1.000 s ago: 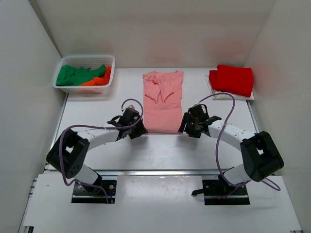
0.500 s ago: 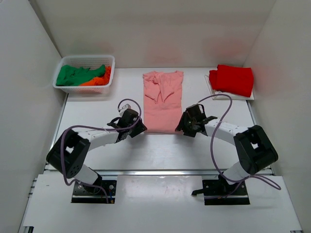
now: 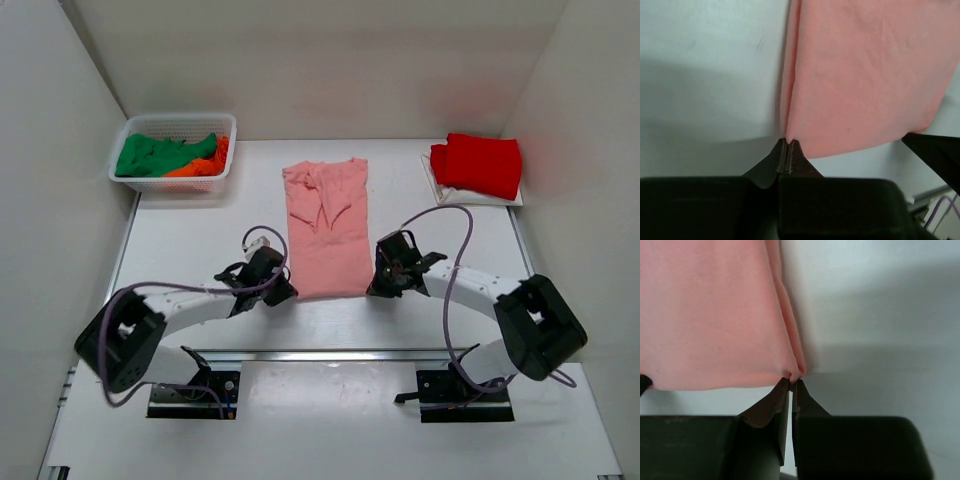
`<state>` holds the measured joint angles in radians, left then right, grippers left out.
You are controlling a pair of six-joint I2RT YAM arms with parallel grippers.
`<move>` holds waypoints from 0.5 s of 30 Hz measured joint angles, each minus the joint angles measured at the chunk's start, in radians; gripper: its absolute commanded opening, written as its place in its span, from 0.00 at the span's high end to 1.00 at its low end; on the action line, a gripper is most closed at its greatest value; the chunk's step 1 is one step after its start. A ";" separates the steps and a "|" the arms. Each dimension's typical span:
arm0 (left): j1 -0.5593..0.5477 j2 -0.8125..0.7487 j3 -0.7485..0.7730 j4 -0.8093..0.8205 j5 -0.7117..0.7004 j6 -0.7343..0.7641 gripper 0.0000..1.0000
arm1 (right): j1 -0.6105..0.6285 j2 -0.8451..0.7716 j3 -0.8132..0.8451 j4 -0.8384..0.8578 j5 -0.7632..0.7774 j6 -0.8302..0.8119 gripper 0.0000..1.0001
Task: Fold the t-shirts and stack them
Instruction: Grab one side of the 2/3 rectangular tshirt with both arms
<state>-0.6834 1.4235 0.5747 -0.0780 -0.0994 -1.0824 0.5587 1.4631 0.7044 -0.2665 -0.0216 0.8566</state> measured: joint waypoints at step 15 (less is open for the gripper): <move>-0.209 -0.463 -0.205 -0.233 0.036 -0.100 1.00 | 0.297 -0.454 -0.223 -0.224 0.008 0.151 1.00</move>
<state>-0.8928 0.9600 0.3698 -0.3107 -0.0631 -1.1820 0.8555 1.0092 0.4812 -0.4900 -0.0135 1.0073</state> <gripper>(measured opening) 0.029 0.020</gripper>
